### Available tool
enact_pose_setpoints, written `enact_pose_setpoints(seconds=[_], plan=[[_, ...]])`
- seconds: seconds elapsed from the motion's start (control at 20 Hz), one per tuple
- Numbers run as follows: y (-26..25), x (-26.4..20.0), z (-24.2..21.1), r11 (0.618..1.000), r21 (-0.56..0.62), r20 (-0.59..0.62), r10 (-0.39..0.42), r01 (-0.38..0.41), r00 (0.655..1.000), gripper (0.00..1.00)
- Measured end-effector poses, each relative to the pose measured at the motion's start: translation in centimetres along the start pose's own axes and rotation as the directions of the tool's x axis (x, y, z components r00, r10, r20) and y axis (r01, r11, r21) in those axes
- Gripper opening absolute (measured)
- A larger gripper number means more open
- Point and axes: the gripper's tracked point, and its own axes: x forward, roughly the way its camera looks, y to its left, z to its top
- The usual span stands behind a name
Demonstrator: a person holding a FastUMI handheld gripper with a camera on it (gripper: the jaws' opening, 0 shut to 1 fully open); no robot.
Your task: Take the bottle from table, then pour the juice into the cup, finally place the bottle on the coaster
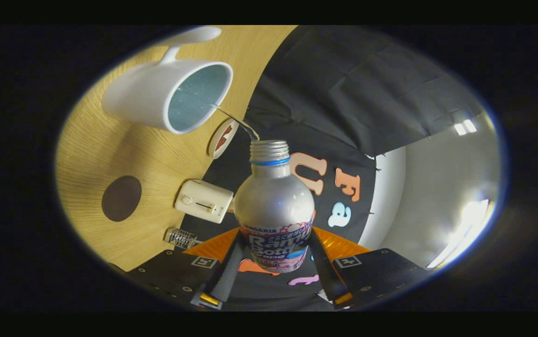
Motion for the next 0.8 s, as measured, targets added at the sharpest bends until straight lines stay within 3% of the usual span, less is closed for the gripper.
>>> enact_pose_setpoints(seconds=[0.8], plan=[[-0.55, 0.67, 0.41, 0.997, -0.066, 0.038, -0.034, 0.036, 0.999, 0.76]])
